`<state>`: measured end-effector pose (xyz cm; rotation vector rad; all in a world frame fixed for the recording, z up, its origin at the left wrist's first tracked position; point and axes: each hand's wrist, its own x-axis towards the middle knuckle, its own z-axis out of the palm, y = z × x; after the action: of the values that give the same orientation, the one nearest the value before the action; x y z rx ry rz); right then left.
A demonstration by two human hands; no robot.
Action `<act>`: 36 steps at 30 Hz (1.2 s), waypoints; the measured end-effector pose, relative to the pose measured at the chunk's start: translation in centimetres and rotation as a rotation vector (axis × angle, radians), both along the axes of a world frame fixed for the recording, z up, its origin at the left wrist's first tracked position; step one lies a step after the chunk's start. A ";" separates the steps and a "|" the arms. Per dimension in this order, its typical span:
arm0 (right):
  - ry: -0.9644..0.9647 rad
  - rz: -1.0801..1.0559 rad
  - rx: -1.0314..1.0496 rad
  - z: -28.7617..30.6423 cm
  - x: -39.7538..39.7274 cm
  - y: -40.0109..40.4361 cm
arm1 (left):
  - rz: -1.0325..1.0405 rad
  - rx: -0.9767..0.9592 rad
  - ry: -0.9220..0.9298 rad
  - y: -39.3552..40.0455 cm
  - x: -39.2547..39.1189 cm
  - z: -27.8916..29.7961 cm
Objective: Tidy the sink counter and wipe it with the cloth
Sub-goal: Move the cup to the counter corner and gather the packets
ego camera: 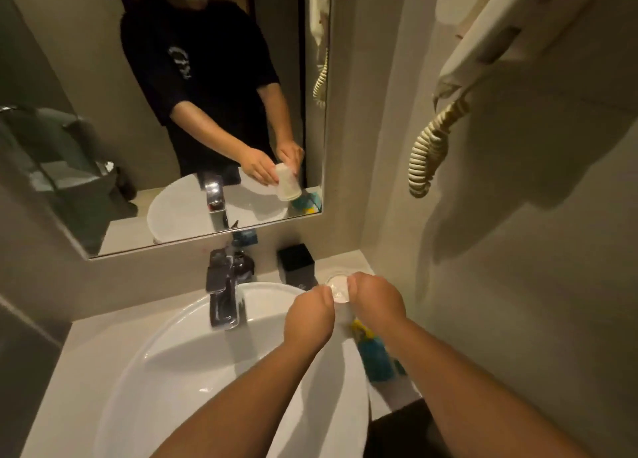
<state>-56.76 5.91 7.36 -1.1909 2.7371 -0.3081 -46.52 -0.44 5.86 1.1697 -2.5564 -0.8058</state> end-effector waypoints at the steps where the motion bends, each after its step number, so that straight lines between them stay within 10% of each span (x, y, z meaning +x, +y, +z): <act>1: -0.004 -0.002 -0.013 -0.2 -1.9 -1.0 | 0.010 -0.011 -0.005 -0.9 -2.0 0.0; 27: -0.280 -0.096 -0.121 -11.8 -17.5 -14.6 | 0.328 0.315 0.010 -13.1 -18.9 -10.1; 36: -0.159 -0.140 -0.158 -8.3 -11.9 -5.4 | -0.148 0.102 -0.159 -7.9 -11.4 -8.5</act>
<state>-68.64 0.47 -0.99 -0.9631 2.7020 -0.6184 -57.87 -8.34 -2.64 1.1257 -2.7894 -0.9208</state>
